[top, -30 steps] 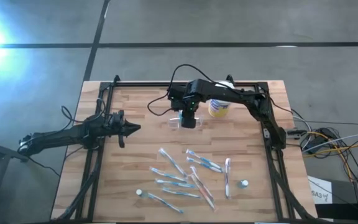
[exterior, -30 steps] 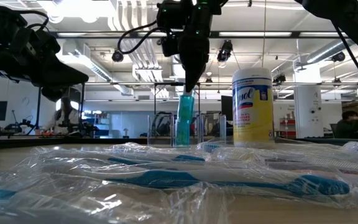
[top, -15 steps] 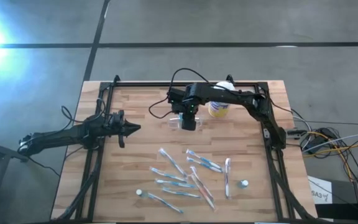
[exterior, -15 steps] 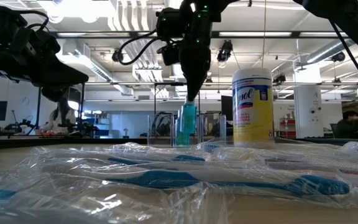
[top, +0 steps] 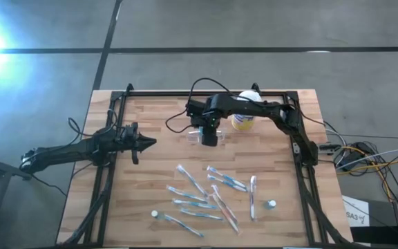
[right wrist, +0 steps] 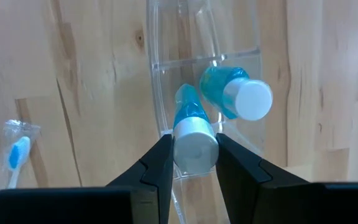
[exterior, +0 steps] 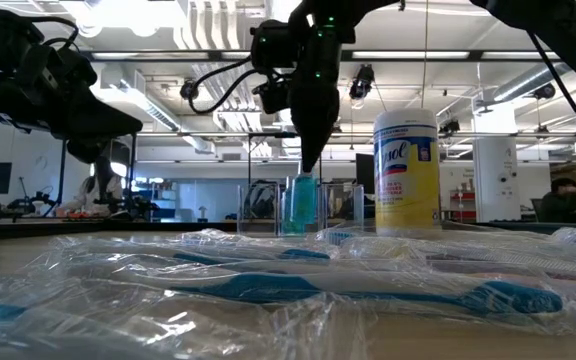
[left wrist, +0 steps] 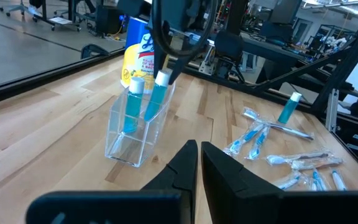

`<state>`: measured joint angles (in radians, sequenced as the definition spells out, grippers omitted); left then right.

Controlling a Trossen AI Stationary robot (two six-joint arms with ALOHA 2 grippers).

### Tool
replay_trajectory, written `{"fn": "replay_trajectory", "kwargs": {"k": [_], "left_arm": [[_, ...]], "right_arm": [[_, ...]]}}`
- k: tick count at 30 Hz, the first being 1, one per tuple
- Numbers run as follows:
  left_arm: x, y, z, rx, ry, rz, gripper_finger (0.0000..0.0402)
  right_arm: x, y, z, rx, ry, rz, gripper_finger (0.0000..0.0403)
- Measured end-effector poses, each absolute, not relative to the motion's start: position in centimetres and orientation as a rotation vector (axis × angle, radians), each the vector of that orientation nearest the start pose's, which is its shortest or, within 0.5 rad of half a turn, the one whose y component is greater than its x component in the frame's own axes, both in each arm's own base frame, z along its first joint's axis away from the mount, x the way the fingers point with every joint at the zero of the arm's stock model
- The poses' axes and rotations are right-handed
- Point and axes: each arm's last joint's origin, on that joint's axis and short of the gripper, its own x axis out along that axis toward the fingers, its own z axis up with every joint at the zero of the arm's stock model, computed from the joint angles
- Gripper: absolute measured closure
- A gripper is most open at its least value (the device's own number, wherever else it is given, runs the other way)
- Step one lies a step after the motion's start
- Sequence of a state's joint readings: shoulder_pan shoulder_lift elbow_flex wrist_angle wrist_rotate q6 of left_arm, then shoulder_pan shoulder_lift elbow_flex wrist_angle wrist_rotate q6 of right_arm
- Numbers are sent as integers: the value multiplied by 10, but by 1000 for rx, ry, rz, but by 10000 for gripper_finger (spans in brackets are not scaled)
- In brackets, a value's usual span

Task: Pick & Place toothbrushing station
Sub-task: Put the blue mouthwash into the transparent organizer

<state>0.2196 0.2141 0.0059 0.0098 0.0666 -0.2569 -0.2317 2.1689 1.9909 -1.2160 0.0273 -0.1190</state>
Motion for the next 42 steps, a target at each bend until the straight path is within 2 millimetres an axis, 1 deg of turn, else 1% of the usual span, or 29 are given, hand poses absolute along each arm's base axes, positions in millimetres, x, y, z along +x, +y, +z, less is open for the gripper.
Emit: {"fn": "replay_trajectory", "kwargs": {"k": [5,20,28,42], "left_arm": [[107,22,149,-284,176,177,376],[107,22,149,-284,176,177,376],[107,22,149,-284,176,177,376],[107,22,148,-274,188,178,376]], "right_arm": [[426,-101,237,42,1399,-131,308],[426,-101,235,40,1394,-130,308],[425,-101,223,51,1403,-120,308],[426,-101,222,48,1391,-121,308]]}}
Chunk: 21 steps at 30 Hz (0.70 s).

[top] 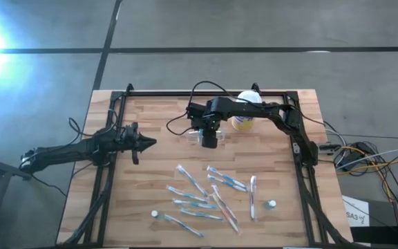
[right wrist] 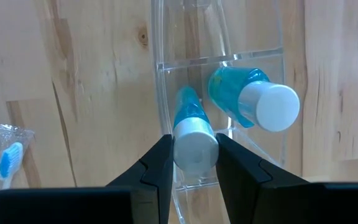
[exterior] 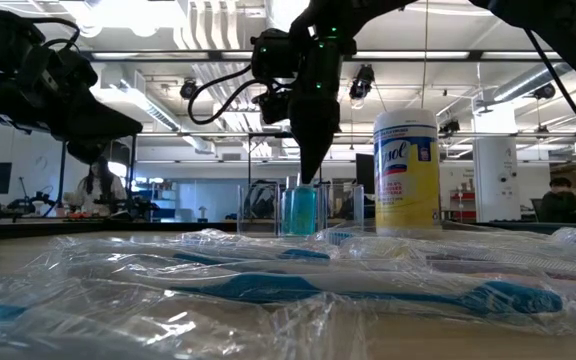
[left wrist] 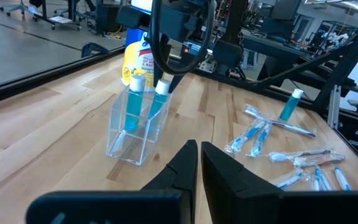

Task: Pick & Place toothbrushing station
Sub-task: Put the blue mouthwash into the transparent organizer

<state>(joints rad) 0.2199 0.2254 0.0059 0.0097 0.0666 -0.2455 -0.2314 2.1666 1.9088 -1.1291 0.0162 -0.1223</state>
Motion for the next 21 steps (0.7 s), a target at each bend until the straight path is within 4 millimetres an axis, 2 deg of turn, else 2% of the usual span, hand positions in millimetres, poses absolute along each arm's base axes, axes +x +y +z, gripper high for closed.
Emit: {"fn": "replay_trajectory", "kwargs": {"k": [21], "left_arm": [[108,22,146,-269,204,179,376]], "right_arm": [[431,-101,226,79,1348,-102,308]]}}
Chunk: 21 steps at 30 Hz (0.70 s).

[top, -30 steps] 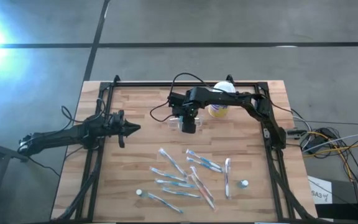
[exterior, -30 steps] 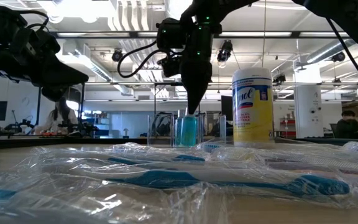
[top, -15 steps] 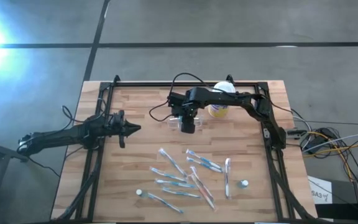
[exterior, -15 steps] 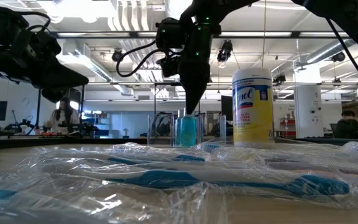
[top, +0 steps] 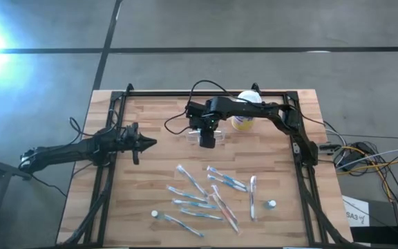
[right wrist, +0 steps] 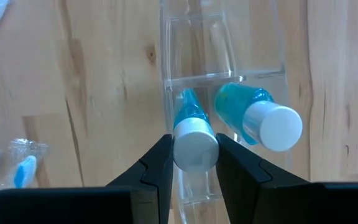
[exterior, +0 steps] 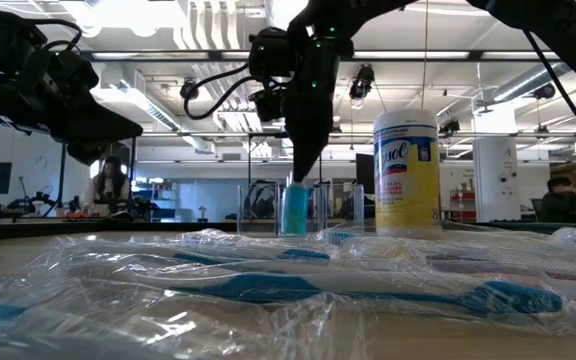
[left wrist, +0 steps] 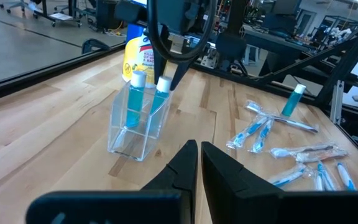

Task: Pick & Place toothbrushing station
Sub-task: Put the blue mouthwash into the transparent organizer

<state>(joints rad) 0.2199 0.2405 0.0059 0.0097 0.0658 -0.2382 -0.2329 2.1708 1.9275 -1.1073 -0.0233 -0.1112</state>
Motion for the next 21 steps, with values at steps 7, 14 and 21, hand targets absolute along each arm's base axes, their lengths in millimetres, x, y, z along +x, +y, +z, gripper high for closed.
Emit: {"fn": "replay_trajectory", "kwargs": {"k": [7,14,21], "left_arm": [[108,22,146,-269,203,181,376],[108,22,146,-269,203,183,376],[108,22,146,-270,203,183,376]], "right_arm": [[433,-102,224,76,1322,-105,308],[433,-102,223,78,1321,-103,288],[433,-102,223,81,1321,-106,254]]}}
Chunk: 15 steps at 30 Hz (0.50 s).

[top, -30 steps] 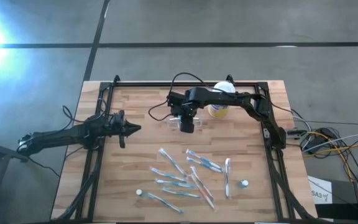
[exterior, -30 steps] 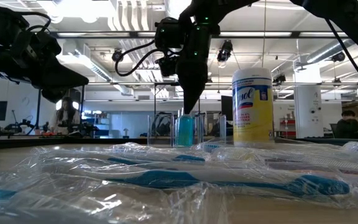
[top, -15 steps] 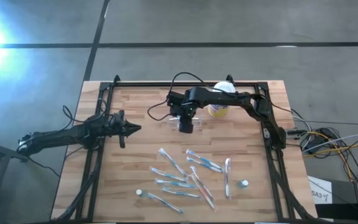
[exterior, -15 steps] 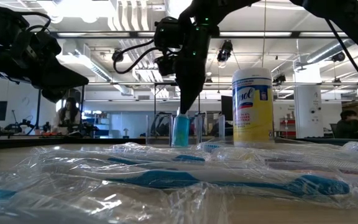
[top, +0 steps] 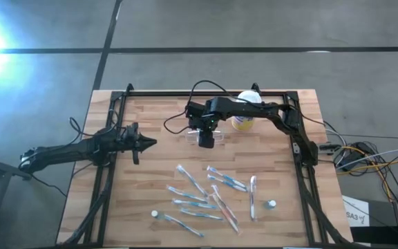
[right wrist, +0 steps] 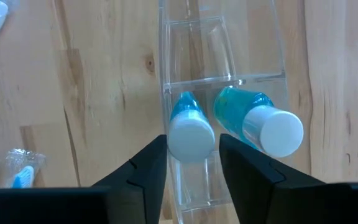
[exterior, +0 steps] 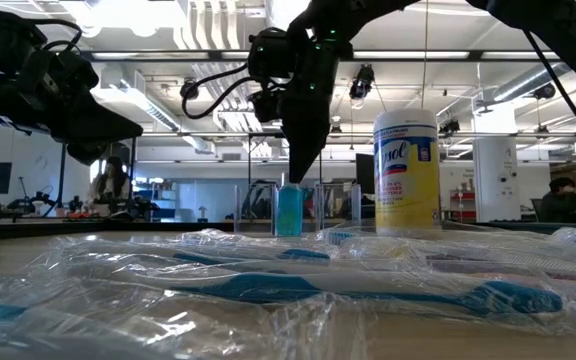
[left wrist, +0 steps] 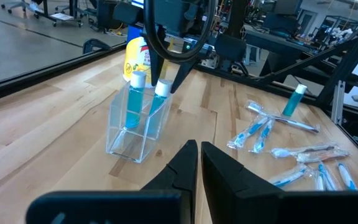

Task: Pick & Place toothbrushing station
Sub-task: Put the blue mouthwash into the transparent organizer

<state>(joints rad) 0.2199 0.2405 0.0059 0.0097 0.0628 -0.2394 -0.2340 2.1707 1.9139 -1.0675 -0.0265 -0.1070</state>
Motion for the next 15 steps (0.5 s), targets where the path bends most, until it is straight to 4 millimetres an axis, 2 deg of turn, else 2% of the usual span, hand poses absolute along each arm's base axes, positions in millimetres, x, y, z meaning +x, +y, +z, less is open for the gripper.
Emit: {"fn": "replay_trajectory", "kwargs": {"k": [8,15], "left_arm": [[108,22,146,-270,203,183,376],[108,22,146,-270,203,182,376]], "right_arm": [[433,-102,229,79,1323,-103,214],[430,-102,245,81,1349,-100,190]]}}
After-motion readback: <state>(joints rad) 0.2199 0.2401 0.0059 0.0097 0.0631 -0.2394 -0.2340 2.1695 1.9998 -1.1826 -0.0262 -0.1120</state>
